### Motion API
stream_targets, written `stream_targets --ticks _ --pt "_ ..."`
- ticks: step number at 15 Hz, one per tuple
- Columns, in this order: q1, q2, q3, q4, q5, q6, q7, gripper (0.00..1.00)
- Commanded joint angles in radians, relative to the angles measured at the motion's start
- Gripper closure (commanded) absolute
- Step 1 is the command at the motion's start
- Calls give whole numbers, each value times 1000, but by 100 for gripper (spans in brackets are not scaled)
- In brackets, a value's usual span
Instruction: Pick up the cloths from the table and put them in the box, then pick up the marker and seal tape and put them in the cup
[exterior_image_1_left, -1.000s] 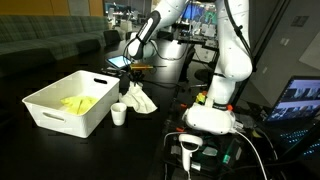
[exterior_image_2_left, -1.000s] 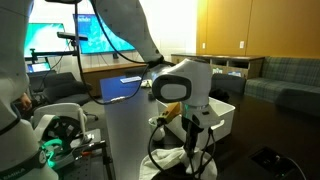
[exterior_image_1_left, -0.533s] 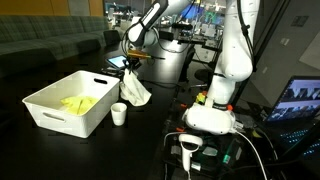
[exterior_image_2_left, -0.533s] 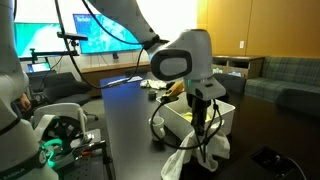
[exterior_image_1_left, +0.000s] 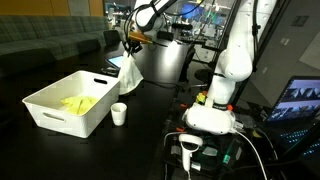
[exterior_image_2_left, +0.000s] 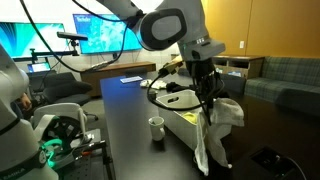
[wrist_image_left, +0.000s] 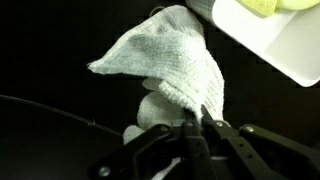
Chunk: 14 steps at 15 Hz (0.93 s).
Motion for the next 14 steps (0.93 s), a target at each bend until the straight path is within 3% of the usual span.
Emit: stream_targets --ticks 1,4,9,14 --pt "-40 -146 56 -79 -30 -21 -35 98" --pt "-51 -239 93 -110 15 -101 -134 98" --pt "-80 -342 178 -121 -9 -170 -88 98" --pt "-77 -386 274 -81 2 -142 -20 98"
